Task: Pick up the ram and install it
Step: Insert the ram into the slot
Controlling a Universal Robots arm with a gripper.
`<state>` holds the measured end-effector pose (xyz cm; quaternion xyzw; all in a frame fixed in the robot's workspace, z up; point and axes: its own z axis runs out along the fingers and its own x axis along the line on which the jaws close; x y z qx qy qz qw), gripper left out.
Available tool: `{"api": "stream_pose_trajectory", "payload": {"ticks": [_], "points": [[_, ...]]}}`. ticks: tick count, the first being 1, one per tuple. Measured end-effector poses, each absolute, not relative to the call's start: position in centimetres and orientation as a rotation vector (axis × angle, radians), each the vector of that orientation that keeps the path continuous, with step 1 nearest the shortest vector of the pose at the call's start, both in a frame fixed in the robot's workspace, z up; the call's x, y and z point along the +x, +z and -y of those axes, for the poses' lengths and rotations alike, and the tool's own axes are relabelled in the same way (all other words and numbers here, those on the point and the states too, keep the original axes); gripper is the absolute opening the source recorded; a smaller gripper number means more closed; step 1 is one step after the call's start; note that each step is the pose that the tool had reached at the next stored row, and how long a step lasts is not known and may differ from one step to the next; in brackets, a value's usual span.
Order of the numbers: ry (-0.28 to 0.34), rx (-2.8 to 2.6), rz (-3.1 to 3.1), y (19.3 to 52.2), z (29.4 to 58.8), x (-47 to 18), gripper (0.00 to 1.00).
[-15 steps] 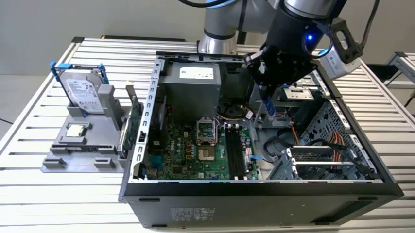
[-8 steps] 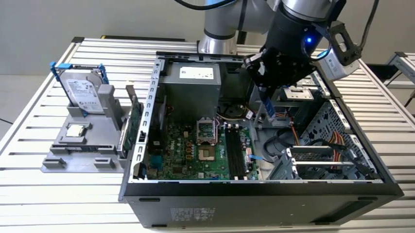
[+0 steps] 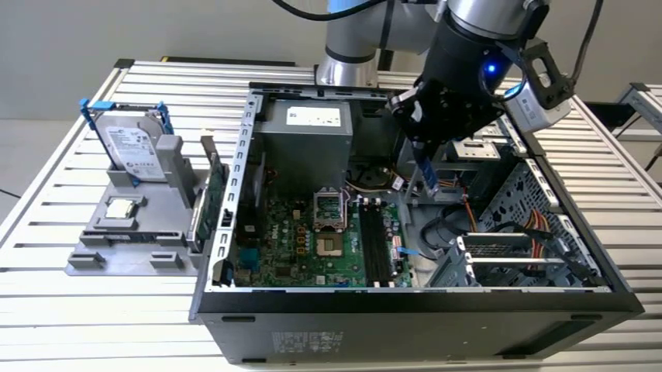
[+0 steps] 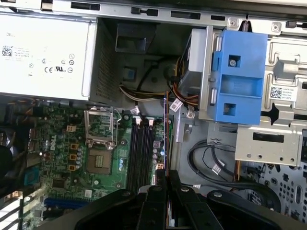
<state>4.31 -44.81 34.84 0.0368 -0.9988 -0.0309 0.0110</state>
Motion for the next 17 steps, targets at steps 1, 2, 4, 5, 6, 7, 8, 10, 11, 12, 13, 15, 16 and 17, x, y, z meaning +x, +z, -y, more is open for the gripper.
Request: {"api": "stream_pose_trajectory", "payload": {"ticks": [1,2,4,5,6,7,8,10,11,12,13,15,16,17], "points": [[-0.097,0.115,3.116,34.78,44.81,4.32,0.00],[-0.096,0.115,3.116,34.73,44.81,4.33,0.00],[-0.096,0.115,3.116,34.61,44.81,4.34,0.00],[-0.096,0.115,3.116,34.56,44.81,4.35,0.00],[-0.096,0.115,3.116,34.50,44.81,4.35,0.00],[-0.097,0.115,3.116,34.43,44.81,4.36,0.00],[-0.097,0.115,3.116,34.37,44.81,4.37,0.00],[-0.096,0.115,3.116,34.26,44.81,4.37,0.00],[-0.096,0.115,3.116,34.22,44.81,4.37,0.00],[-0.096,0.115,3.116,34.17,44.81,4.37,0.00],[-0.096,0.115,3.116,34.14,44.81,4.37,0.00],[-0.096,0.115,3.116,34.08,44.81,4.37,0.00],[-0.096,0.115,3.116,34.05,44.81,4.38,0.00],[-0.096,0.115,3.116,34.03,44.81,4.37,0.00]]}}
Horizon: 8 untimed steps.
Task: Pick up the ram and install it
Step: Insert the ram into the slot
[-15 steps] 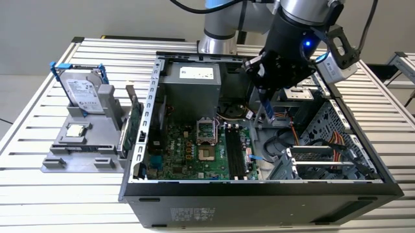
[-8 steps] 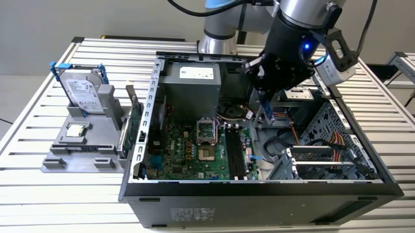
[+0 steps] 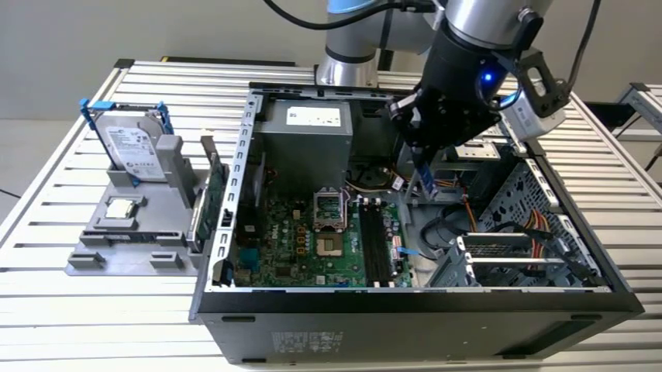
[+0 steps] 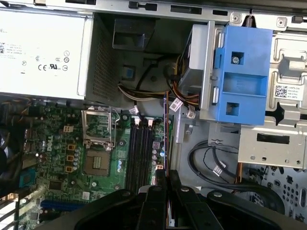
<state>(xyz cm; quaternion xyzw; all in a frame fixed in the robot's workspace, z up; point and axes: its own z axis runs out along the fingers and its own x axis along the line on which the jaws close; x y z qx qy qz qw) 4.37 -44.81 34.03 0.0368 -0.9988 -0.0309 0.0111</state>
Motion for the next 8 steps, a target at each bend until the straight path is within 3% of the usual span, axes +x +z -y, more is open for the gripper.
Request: {"api": "stream_pose_trajectory", "payload": {"ticks": [8], "points": [[-0.097,0.115,3.116,33.71,44.81,4.38,0.00]]}}
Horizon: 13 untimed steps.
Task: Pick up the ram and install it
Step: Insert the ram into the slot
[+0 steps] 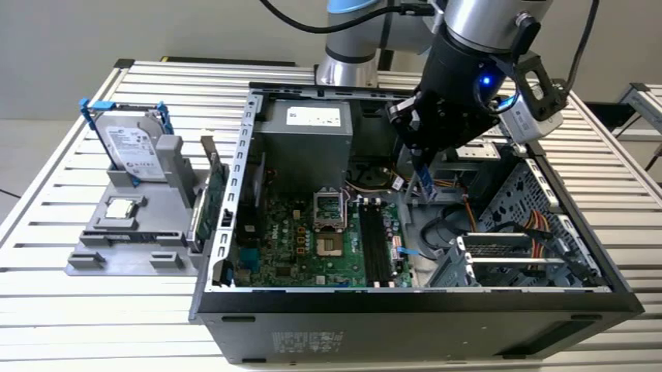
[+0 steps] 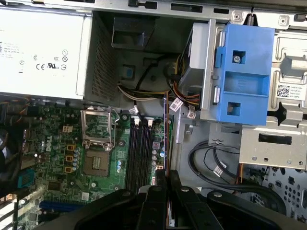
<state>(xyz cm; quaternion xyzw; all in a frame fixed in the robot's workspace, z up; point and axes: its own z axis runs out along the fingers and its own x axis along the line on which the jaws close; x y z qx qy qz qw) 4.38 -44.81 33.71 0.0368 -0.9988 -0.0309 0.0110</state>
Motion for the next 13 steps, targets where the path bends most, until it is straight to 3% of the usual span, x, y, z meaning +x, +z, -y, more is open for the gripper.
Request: {"api": "stream_pose_trajectory", "payload": {"ticks": [13], "points": [[-0.096,0.115,3.120,32.99,44.81,4.37,0.00]]}}
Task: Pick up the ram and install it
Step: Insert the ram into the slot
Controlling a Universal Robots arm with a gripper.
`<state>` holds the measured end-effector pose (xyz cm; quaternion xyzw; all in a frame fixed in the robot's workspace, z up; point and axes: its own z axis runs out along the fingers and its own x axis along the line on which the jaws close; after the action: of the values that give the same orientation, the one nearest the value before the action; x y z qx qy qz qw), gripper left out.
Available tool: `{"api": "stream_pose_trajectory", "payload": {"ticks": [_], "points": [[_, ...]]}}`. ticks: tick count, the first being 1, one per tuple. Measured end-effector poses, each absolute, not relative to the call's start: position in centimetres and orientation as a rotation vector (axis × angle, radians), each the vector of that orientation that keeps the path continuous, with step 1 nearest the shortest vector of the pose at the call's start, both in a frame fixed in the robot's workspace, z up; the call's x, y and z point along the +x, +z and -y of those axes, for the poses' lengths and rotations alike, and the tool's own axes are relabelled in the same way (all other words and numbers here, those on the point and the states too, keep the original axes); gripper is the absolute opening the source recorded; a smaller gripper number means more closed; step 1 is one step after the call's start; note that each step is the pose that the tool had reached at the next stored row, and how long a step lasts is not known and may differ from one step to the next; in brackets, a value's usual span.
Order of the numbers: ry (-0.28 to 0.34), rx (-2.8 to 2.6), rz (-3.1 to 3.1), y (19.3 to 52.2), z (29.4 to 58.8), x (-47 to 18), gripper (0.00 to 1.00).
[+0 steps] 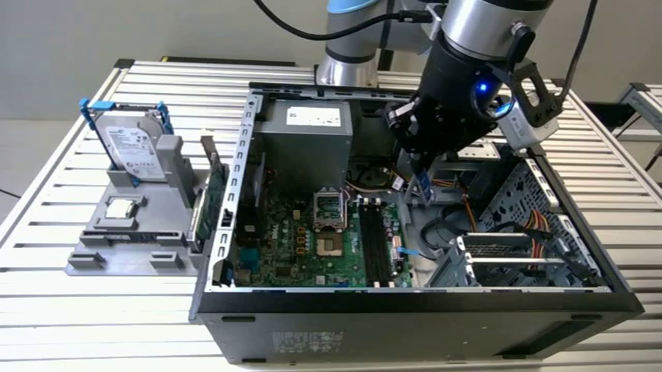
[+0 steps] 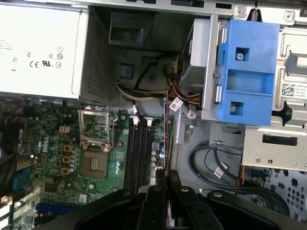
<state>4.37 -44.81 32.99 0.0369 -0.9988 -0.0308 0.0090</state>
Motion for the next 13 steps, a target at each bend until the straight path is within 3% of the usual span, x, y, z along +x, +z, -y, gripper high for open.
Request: {"api": "stream_pose_trajectory", "payload": {"ticks": [13], "points": [[-0.096,0.114,3.139,32.70,44.81,4.18,0.00]]}}
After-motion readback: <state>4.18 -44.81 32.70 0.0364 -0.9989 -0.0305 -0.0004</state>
